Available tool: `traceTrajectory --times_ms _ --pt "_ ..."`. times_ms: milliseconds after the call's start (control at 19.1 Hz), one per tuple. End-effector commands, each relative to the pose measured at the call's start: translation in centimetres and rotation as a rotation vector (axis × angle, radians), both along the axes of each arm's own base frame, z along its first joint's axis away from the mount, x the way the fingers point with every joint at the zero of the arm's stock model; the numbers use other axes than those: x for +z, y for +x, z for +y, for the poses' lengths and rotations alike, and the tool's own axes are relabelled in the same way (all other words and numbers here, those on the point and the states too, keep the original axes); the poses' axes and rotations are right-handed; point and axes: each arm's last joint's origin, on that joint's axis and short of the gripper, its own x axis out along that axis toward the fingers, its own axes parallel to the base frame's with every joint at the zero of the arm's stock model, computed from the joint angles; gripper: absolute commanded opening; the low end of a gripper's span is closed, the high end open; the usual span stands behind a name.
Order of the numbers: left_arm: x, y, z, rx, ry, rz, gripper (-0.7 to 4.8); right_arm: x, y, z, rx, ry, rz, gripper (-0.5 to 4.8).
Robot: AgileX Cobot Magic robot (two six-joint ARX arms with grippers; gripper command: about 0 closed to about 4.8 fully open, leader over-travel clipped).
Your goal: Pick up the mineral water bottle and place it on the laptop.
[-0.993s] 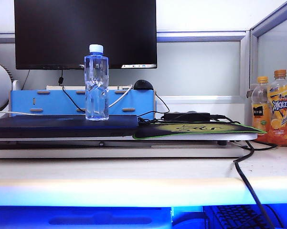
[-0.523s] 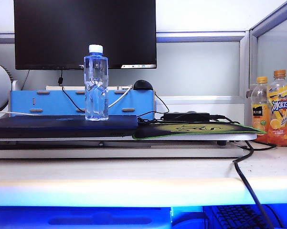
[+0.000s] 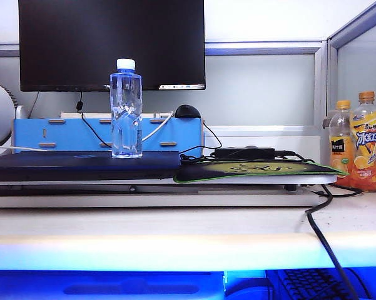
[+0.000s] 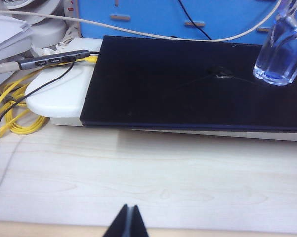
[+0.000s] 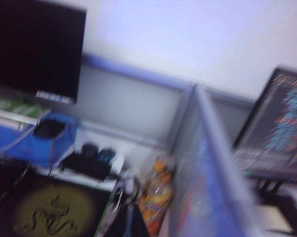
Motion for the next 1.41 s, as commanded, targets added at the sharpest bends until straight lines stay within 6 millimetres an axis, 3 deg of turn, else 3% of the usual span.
traceTrajectory --times_ms 52,157,314,470,575,1045,1411 --pt "0.0 0.0 0.0 -0.001 0.002 -0.003 -0.02 -3.6 3.0 2.6 0.037 0.066 -0.092 -0.01" --pt "0.0 0.0 0.0 -0.001 0.002 -0.002 -0.02 -8.1 5.9 4.6 0.088 0.079 -0.170 0.00" --pt "0.0 0.0 0.0 -0.001 0.002 -0.002 -0.02 -15.7 9.1 5.8 0.200 0.043 -0.273 0.00" --pt "0.0 0.0 0.0 -0.001 0.001 -0.002 -0.02 -22.6 10.3 5.5 0.196 0.022 -0.238 -0.01" --pt "0.0 0.0 0.0 -0.001 0.001 -0.003 -0.02 -25.6 10.7 5.0 0.141 0.051 -0.178 -0.01" --pt "0.0 0.0 0.0 -0.001 0.001 -0.002 -0.02 -33.9 11.5 4.0 0.006 0.108 -0.021 -0.01" --pt "0.0 0.0 0.0 0.000 0.002 -0.002 -0.02 -36.4 11.1 3.3 -0.086 0.099 0.216 -0.01"
